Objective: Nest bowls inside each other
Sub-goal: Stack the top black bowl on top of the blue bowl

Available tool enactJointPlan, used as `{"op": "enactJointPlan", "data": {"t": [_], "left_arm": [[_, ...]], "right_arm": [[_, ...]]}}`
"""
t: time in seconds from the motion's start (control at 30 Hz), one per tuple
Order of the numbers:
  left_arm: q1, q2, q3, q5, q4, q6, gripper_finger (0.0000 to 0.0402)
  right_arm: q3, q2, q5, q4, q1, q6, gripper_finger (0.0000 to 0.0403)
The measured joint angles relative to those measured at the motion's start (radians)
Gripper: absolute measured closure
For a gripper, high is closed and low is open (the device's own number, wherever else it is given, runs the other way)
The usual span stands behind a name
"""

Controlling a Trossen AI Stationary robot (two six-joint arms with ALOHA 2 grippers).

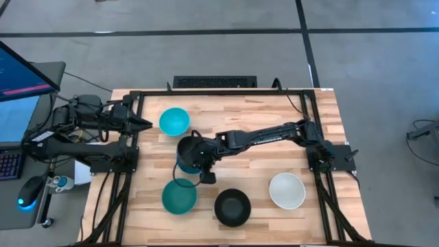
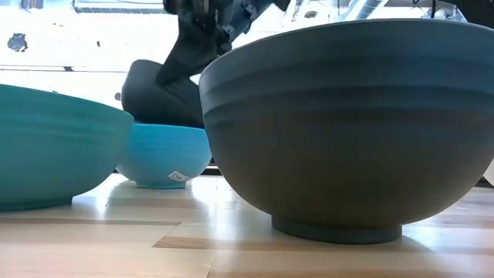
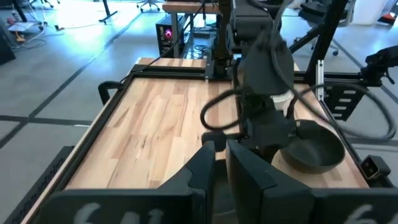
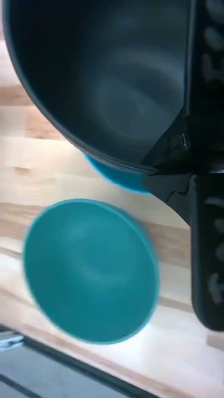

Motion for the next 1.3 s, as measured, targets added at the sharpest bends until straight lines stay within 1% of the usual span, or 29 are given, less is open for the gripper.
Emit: {"op": "enactJointPlan", "data": {"t": [0.1,0.33,0.63,0.67,0.73,0.87,1.0,1.1,1.23,1.3], "left_arm": [[0.0,0.0,0.0,0.0,-0.005,0.0,0.0371],[0.0,0.0,0.0,-0.005,-0.008,0.003,0.0371],[0.0,0.0,0.0,-0.014,-0.008,-0.003,0.0371],[0.0,0.0,0.0,-0.018,-0.008,-0.004,0.0371],[0.0,0.0,0.0,-0.021,-0.008,-0.003,0.0371],[0.0,0.0,0.0,-0.029,-0.008,-0.002,0.0371],[0.0,0.0,0.0,-0.029,-0.008,-0.001,0.0371],[0.0,0.0,0.0,-0.029,-0.008,-0.002,0.0371],[0.0,0.0,0.0,-0.03,-0.008,-0.004,0.0371],[0.0,0.0,0.0,-0.03,-0.008,-0.004,0.0371]], "right_arm": [[-0.003,0.002,-0.032,-0.017,0.0,0.007,0.0392],[-0.002,0.001,-0.013,-0.026,-0.005,0.007,0.0392],[0.001,0.038,0.008,-0.16,-0.003,-0.038,0.0392],[0.003,0.041,0.017,-0.161,0.001,-0.046,0.0392],[0.001,0.045,0.072,-0.194,0.012,-0.075,0.0392],[0.0,0.04,0.13,-0.219,0.026,-0.097,0.0392],[0.002,0.037,0.148,-0.252,0.021,-0.097,0.0392],[0.017,0.037,0.154,-0.313,0.015,-0.103,0.0392],[0.017,0.037,0.194,-0.341,0.015,-0.131,0.0392],[0.017,0.037,0.197,-0.357,0.015,-0.132,0.0392]]}}
